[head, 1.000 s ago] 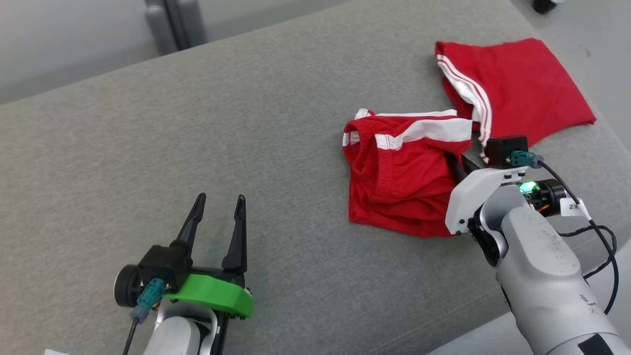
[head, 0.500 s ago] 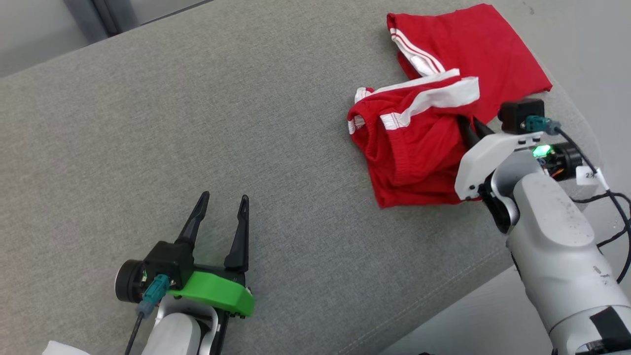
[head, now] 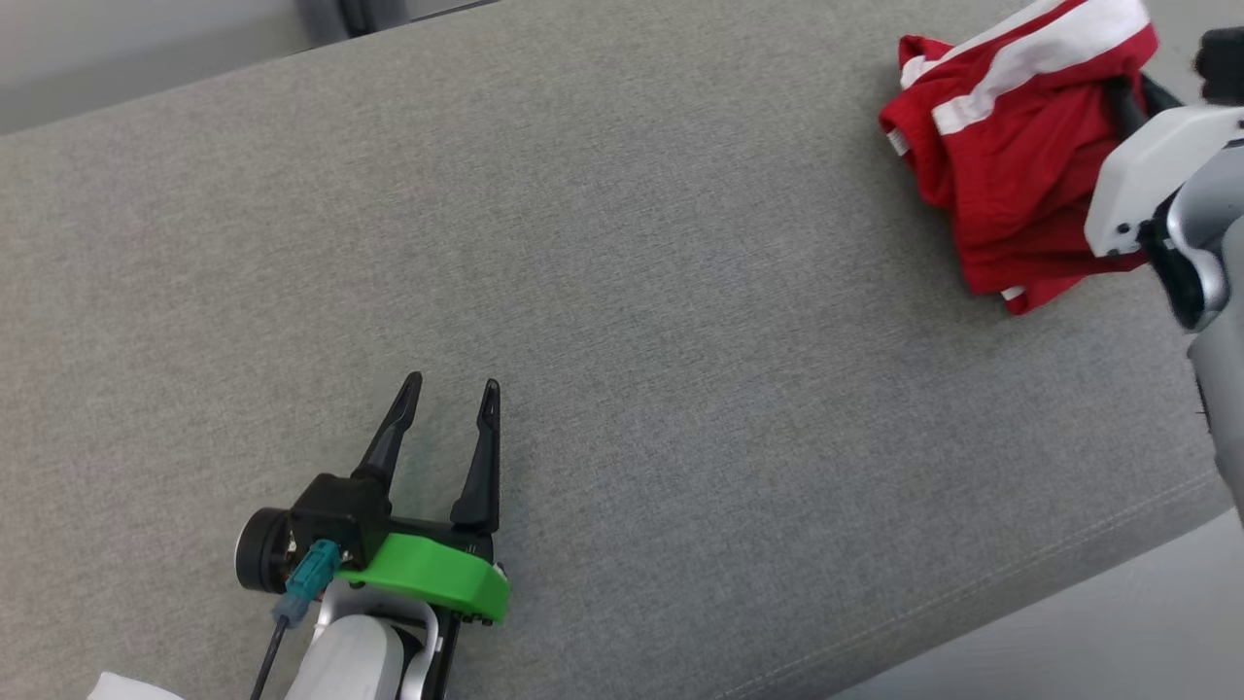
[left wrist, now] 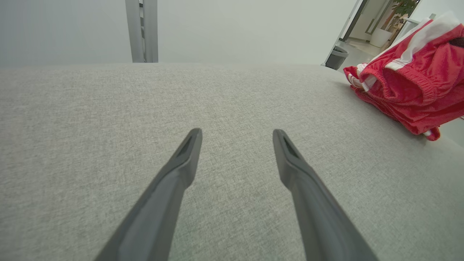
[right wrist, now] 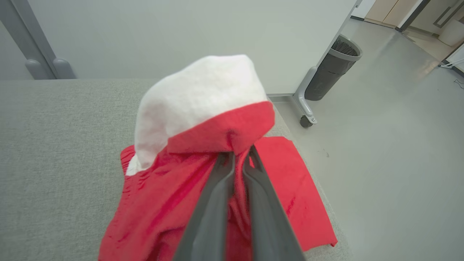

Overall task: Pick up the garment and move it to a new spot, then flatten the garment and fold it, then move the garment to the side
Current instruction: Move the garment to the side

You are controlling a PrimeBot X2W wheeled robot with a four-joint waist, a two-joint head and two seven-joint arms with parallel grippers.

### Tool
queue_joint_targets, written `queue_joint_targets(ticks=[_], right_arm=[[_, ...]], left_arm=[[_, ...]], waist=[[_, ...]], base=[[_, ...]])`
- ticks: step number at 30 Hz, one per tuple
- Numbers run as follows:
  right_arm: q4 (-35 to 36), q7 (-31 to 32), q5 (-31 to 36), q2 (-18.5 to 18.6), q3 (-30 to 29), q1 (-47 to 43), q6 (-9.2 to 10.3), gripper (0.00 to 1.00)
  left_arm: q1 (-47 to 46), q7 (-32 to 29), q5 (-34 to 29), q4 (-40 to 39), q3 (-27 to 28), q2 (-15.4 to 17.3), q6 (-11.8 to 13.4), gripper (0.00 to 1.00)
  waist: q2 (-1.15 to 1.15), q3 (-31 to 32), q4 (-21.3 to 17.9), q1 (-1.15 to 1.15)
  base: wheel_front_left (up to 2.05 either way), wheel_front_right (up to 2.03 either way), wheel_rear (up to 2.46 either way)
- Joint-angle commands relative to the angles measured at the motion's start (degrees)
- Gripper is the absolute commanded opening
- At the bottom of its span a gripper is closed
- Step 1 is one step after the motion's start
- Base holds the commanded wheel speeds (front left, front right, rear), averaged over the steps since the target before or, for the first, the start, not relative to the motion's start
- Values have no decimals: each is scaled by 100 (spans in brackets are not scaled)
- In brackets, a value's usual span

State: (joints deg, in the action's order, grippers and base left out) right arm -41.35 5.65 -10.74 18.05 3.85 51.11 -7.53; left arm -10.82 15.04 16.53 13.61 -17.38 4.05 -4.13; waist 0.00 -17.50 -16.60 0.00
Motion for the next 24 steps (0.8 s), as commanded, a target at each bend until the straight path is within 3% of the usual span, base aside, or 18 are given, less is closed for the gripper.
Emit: queue_joint_targets(ticks=[1,6,15,16,18,24], right_arm=[[-53,41,-51,132,-94,108,10,0],[-433,76,22,456,-392,297,10,0],[-1243,-426,465,797,-986,580,10,0],[-1305,-514,533,804,-1042,600,10,22],[-1465,-729,705,810,-1230,642,10,100],[-1871,-1241,1174,602,-1669,730,10,100]], left_arm=[[-57,14,-12,-17,-8,6,-10,100],[-201,15,-71,-40,-60,26,-39,100],[-365,2,-138,-32,-197,67,-63,100],[-371,-1,-134,-30,-203,72,-62,100],[-413,-4,-135,-20,-225,82,-67,100],[-459,-2,-105,42,-253,84,-64,100]], waist=[[0,-140,246,0],[0,-381,468,0],[0,-796,737,0],[0,-830,745,0],[0,-882,762,0],[0,-903,767,0]], base=[[0,0,0],[0,0,0],[0,0,0],[0,0,0],[0,0,0],[0,0,0]])
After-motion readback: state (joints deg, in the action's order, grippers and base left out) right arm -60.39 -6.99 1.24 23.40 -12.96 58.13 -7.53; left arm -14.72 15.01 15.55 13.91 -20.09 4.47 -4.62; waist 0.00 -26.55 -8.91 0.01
